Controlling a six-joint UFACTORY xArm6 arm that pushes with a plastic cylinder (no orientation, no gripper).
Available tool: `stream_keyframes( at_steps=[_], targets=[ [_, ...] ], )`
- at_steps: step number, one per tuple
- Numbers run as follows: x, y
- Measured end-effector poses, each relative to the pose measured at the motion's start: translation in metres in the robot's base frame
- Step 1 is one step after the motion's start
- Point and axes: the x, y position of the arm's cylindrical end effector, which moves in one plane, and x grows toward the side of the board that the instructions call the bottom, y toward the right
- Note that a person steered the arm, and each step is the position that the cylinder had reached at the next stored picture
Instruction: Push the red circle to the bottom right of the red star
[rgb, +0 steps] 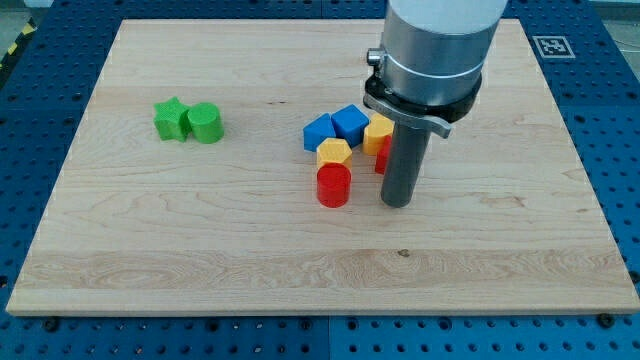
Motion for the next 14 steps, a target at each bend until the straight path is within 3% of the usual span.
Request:
stream_keyframes(
  at_steps=[3,4,5,7,8,9,12,14],
  targets=[
    [-0.009,0.045],
    [0.027,0.033],
    [0.075,0.001],
    [0.097,-0.118],
    [0.077,-0.162],
    [0.057,-0.168],
    [0.017,-0.163],
    [-0.005,-0.122]
  ],
)
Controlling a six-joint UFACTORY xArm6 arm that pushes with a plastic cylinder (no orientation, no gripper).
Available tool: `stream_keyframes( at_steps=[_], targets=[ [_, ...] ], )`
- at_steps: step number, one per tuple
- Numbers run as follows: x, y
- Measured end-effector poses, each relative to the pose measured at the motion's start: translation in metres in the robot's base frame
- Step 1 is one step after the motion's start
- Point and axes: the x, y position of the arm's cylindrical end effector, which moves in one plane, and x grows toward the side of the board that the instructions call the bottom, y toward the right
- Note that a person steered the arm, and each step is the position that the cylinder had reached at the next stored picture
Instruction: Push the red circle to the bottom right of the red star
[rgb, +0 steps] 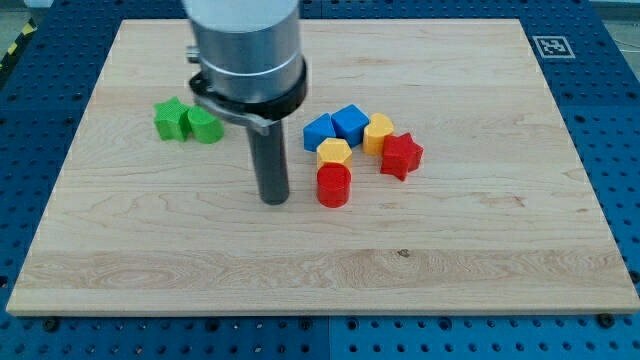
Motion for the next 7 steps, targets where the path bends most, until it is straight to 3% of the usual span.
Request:
stream_keyframes(
  at_steps=[5,7],
  targets=[
    [0.003,0.141],
    [0.032,0.123]
  ],
)
